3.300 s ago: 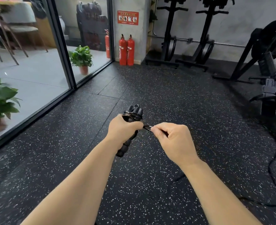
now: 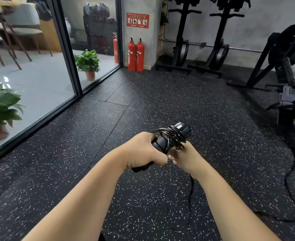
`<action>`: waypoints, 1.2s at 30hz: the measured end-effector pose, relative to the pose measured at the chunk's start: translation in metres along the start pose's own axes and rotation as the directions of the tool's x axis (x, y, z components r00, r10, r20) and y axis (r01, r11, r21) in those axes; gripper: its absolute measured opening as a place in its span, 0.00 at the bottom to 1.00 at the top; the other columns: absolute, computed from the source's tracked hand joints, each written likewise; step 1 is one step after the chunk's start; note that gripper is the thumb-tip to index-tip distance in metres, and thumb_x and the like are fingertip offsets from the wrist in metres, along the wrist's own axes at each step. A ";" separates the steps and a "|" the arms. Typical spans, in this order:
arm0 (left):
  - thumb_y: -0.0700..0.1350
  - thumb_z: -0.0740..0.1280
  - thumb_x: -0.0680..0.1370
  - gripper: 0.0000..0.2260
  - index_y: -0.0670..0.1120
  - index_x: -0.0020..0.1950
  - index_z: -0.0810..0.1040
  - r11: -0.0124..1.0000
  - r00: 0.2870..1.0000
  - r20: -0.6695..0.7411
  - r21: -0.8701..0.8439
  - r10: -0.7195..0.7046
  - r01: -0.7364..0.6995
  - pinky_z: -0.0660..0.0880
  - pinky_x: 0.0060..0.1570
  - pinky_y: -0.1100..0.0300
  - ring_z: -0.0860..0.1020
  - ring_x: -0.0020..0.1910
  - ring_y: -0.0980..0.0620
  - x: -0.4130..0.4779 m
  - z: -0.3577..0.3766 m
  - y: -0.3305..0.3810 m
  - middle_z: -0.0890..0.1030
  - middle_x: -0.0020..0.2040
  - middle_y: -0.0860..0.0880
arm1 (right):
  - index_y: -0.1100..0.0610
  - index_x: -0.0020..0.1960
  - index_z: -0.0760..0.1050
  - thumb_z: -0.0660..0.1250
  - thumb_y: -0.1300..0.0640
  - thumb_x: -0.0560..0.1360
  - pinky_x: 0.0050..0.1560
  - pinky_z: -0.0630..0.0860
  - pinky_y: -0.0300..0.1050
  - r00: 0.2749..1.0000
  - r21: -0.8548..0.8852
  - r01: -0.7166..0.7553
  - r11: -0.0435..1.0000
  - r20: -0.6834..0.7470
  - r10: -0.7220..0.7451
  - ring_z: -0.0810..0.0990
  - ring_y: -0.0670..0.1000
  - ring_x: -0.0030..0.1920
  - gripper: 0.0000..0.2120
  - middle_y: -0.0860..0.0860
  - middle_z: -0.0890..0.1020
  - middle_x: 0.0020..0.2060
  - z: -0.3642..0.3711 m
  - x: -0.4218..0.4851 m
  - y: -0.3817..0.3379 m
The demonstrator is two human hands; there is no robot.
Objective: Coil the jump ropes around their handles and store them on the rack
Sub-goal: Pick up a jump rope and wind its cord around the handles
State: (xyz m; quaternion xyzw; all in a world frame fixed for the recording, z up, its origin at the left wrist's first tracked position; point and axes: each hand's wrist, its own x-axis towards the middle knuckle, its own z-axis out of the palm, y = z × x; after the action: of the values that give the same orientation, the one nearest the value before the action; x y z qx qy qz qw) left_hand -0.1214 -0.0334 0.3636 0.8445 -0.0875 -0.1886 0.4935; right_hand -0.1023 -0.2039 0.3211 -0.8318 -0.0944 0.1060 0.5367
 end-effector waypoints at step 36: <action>0.50 0.72 0.65 0.15 0.48 0.45 0.71 0.905 0.893 -0.441 0.409 0.082 0.119 0.70 0.34 0.59 0.75 0.36 0.52 0.025 -0.016 -0.033 0.77 0.38 0.53 | 0.52 0.45 0.73 0.51 0.49 0.83 0.39 0.67 0.45 0.995 -0.837 -0.009 0.547 -0.061 -0.078 0.75 0.51 0.40 0.16 0.47 0.77 0.39 -0.009 -0.028 -0.046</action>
State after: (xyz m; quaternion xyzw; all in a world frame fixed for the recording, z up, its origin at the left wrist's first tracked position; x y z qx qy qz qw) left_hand -0.0936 -0.0125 0.3367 0.9528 -0.0022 0.0302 0.3020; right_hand -0.1286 -0.2005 0.3685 -0.9887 -0.1253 0.0001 0.0824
